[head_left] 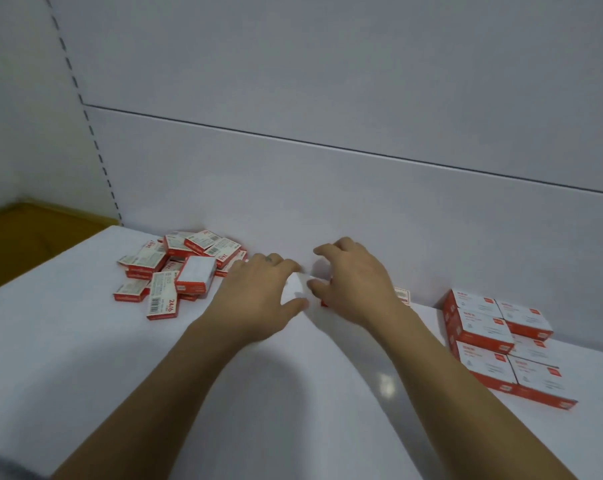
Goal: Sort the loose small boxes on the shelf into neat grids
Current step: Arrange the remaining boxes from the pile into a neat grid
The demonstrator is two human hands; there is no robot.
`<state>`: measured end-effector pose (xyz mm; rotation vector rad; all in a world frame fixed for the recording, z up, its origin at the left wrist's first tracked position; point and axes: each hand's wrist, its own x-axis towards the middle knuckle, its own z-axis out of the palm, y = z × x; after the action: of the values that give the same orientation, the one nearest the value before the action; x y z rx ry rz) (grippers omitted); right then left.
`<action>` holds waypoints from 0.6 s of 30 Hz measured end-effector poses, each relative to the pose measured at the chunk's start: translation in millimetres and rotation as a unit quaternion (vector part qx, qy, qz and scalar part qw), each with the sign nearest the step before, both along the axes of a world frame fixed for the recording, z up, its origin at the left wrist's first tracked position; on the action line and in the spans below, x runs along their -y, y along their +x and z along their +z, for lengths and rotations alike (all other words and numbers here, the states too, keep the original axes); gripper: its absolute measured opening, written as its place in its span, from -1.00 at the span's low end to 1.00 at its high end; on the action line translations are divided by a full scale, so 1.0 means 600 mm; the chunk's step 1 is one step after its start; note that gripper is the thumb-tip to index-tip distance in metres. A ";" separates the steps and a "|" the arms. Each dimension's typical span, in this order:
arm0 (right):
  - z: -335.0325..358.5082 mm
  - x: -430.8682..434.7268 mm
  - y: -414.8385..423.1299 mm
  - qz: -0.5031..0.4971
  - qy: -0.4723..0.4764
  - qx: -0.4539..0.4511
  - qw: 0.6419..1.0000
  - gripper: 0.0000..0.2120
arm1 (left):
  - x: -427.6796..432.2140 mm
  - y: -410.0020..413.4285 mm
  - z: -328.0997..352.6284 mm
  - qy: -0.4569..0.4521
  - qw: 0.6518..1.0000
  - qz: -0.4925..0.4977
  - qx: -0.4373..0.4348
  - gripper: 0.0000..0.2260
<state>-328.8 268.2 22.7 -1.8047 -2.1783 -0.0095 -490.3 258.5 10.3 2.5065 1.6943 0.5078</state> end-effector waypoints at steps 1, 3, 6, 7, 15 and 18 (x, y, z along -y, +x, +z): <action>0.004 -0.001 -0.018 0.019 0.002 0.003 1.000 -0.48 | 0.001 -0.021 0.000 -0.005 1.000 0.024 -0.004 -0.52; 0.009 -0.005 -0.058 0.056 0.010 0.009 0.998 -0.48 | 0.006 -0.070 -0.002 -0.013 0.997 0.073 -0.024 -0.48; 0.010 -0.006 -0.128 0.112 0.018 0.001 0.994 -0.52 | 0.022 -0.143 -0.005 -0.018 0.989 0.143 -0.042 -0.44; 0.008 -0.005 -0.152 0.131 0.024 -0.002 0.991 -0.55 | 0.031 -0.165 -0.007 -0.018 0.985 0.165 -0.044 -0.43; -0.024 0.016 -0.299 0.216 0.023 0.036 0.976 -0.63 | 0.096 -0.280 -0.029 -0.014 0.965 0.260 -0.036 -0.43; -0.043 0.014 -0.325 0.183 0.012 0.059 0.981 -0.56 | 0.106 -0.299 -0.033 -0.015 0.962 0.271 -0.023 -0.44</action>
<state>-523.5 259.5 -3.3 -1.3981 -2.5497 -0.0628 -669.8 194.6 -9.7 2.0208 2.3903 0.4487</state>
